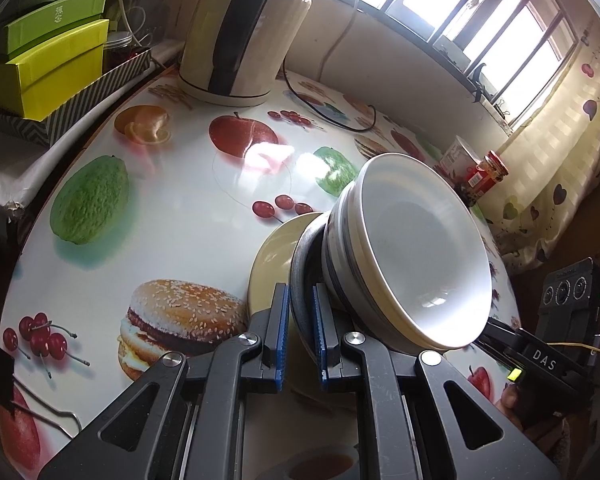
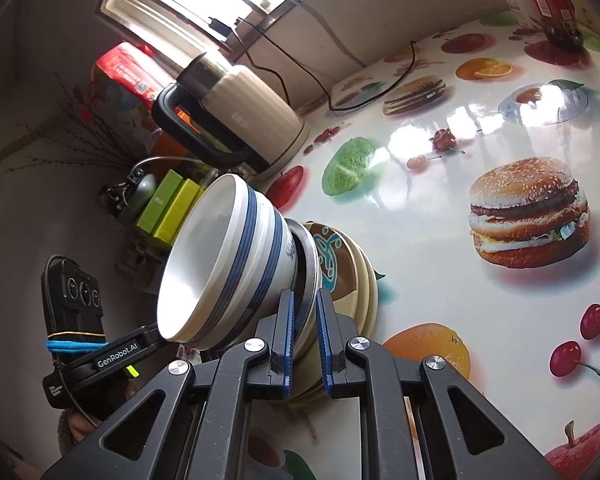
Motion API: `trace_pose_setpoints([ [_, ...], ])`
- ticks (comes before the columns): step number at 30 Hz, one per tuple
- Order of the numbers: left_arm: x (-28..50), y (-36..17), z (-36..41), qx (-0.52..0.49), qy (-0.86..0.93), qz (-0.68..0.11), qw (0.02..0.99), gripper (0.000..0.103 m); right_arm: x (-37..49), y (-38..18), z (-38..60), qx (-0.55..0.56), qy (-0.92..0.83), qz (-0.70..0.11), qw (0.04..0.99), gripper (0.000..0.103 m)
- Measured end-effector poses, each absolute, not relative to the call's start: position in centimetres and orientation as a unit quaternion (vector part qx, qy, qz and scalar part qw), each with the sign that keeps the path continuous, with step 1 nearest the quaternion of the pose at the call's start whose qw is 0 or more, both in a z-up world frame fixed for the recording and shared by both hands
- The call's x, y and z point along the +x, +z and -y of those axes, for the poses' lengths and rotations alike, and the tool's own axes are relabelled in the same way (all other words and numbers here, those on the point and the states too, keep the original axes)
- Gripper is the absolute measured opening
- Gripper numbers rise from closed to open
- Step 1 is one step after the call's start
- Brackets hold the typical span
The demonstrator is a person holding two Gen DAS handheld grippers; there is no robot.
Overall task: Organize plates and bowls
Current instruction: 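Lower the bowl stack onto the plate stack and open both grippers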
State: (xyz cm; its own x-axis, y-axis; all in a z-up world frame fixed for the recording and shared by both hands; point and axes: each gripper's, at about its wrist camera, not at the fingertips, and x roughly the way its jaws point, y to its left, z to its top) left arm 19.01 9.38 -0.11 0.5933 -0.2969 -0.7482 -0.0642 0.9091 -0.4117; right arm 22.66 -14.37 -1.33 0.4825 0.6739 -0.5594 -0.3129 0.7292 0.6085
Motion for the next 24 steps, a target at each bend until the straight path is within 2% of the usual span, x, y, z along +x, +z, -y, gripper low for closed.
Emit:
trace_pose_setpoints([
  [14, 18.8, 0.0, -9.3, -0.195, -0.063, -0.449, 0.87, 0.012, 22.4, -1.2, 14.3, 0.207, 0.293, -0.413, 0.837, 0.014],
  [17, 18.7, 0.1, -9.0, -0.181, -0.056, -0.449, 0.873, 0.016, 22.3, -1.0, 14.3, 0.203, 0.29, -0.408, 0.842, 0.014],
  [21, 18.4, 0.3, -9.0, -0.18, -0.051, -0.449, 0.874, 0.018, 22.0, -0.6, 14.4, 0.193, 0.282, -0.405, 0.848, 0.022],
  [24, 17.9, 0.7, -8.9, -0.165, -0.039, -0.443, 0.88, 0.024, 21.7, -0.3, 14.6, 0.19, 0.28, -0.401, 0.851, 0.028],
])
